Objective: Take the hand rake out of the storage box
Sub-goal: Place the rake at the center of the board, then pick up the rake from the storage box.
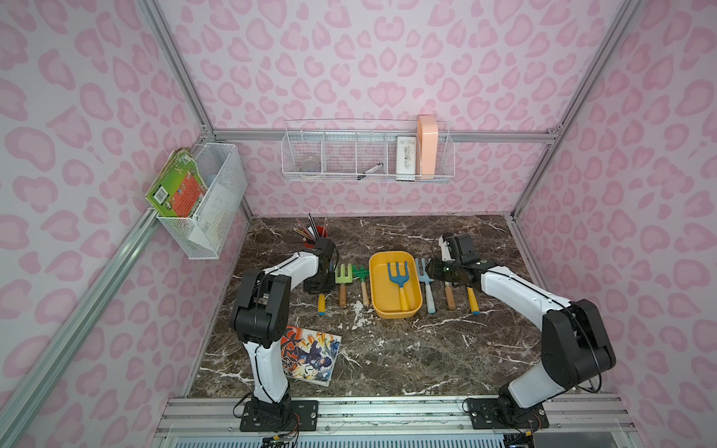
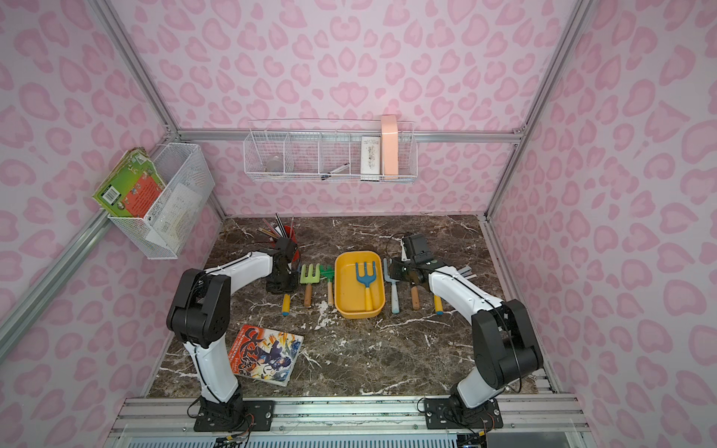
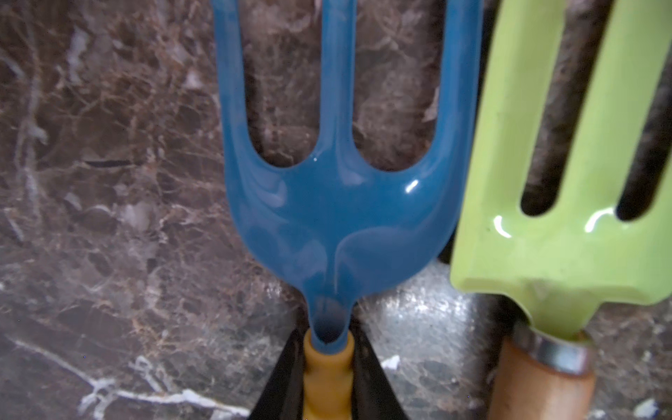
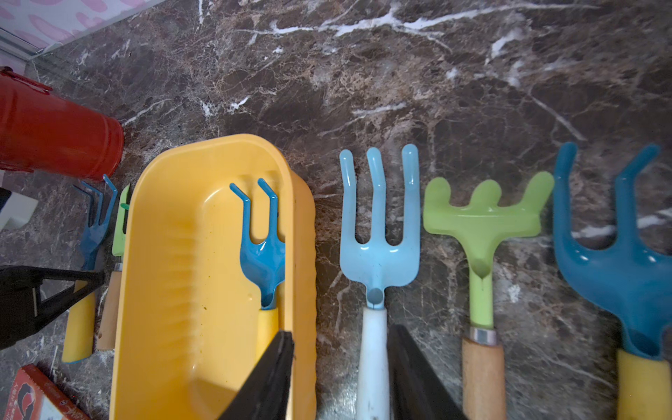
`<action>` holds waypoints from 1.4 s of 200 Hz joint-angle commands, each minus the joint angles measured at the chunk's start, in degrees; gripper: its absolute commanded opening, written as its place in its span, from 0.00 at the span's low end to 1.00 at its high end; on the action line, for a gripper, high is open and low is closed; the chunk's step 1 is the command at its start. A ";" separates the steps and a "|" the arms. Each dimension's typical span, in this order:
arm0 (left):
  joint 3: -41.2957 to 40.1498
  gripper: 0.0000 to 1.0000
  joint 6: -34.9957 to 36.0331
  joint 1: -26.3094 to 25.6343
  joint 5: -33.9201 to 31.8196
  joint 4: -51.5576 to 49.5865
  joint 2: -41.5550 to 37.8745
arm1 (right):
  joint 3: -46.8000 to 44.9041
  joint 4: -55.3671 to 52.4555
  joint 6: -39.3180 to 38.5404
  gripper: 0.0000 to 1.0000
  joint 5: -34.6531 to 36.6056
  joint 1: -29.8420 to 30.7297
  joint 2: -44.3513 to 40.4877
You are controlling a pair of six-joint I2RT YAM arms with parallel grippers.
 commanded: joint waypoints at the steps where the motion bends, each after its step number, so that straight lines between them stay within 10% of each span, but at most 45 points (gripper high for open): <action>1: 0.14 0.22 -0.07 -0.09 -0.25 -2.23 0.24 | 0.53 -0.25 -0.69 0.45 0.47 0.20 0.05; 130: 2.14 0.42 -5.78 -1.72 0.77 -6.98 -8.90 | -0.64 -0.43 -1.56 0.46 1.33 -0.46 -1.06; 197: 8.58 0.42 -21.69 -18.63 -5.23 -10.83 -11.75 | -1.46 -0.38 -1.79 0.47 1.68 -2.41 -2.11; 280: 26.94 0.41 -23.26 -29.86 -3.30 -11.86 5.90 | -5.57 1.25 -1.62 0.48 0.89 -4.35 -4.45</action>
